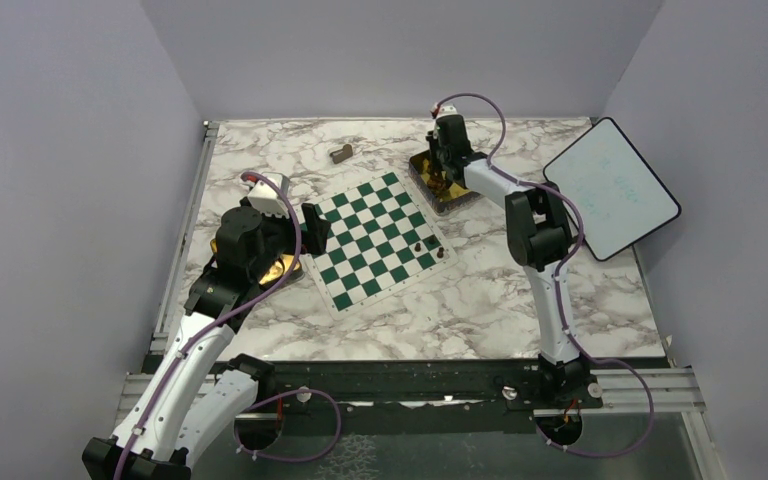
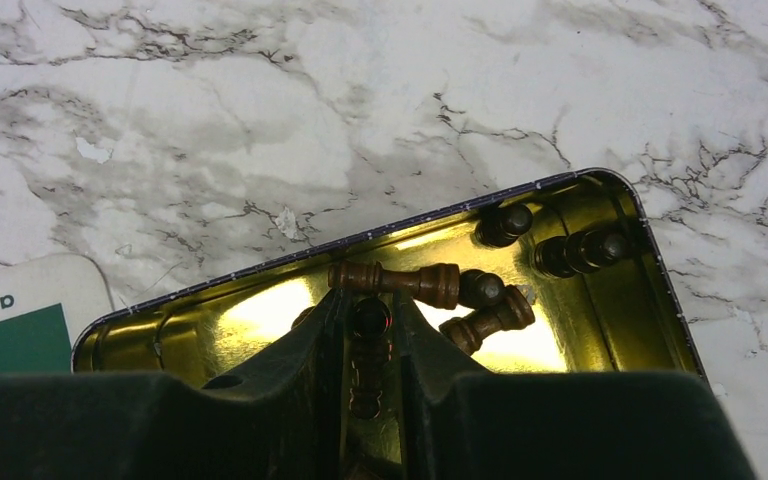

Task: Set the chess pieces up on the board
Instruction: Pick up the chess piece from the storage box, then place the chess piece on the chessboard, then pick up the chess piece from the storage box.

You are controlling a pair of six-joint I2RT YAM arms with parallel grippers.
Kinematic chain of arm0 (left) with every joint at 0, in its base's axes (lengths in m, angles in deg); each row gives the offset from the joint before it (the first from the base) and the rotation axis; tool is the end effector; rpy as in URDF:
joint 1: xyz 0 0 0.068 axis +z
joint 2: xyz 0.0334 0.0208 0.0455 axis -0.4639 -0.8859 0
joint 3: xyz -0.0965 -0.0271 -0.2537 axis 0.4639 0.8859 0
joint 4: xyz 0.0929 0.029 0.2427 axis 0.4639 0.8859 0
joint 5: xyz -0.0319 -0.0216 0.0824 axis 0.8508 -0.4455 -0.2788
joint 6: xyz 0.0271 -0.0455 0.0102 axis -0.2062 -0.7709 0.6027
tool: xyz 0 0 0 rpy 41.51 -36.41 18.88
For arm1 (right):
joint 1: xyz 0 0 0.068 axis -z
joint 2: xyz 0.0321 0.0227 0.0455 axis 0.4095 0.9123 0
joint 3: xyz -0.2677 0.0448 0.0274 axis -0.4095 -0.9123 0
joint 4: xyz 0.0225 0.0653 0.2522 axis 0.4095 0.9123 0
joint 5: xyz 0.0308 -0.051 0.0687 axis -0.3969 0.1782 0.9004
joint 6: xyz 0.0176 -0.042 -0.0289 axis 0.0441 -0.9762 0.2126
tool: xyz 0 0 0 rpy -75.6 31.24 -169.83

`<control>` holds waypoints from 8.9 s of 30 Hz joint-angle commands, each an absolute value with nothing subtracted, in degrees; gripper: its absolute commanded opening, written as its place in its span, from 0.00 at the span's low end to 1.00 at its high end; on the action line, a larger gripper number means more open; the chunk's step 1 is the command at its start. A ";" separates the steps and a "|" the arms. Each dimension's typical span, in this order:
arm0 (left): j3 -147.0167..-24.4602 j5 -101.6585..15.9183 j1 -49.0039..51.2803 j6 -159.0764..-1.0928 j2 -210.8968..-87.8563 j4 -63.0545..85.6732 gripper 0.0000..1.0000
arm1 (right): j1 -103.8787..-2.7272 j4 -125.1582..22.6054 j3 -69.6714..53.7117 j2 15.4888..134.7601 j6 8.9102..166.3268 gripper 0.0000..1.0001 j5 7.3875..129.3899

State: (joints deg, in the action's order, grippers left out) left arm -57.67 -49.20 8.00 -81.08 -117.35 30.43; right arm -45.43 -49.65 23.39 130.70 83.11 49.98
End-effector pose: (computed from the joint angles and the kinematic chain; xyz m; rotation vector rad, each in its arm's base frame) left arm 0.1669 -0.0608 0.3271 0.1393 1.8711 -0.4205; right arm 0.5124 0.1921 0.1681 -0.2387 2.1030 0.0448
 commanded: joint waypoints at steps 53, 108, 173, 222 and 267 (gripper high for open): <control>-57.09 -48.79 7.69 -80.94 -116.91 29.76 0.99 | -48.19 -53.75 -8.21 95.59 90.04 0.15 58.65; -57.15 -48.91 7.51 -80.83 -116.47 29.75 0.99 | -69.78 -68.11 -33.96 94.95 90.61 0.16 50.68; -57.16 -49.46 7.51 -80.72 -115.88 30.11 0.99 | -69.72 -65.65 -31.41 97.40 91.41 0.22 49.97; -56.81 -47.84 5.96 -80.99 -116.18 29.58 0.99 | -47.70 -58.04 -5.96 102.71 86.85 0.36 50.88; -56.99 -49.01 4.87 -80.66 -116.67 29.91 0.99 | -46.15 -54.89 19.27 129.46 82.51 0.33 55.74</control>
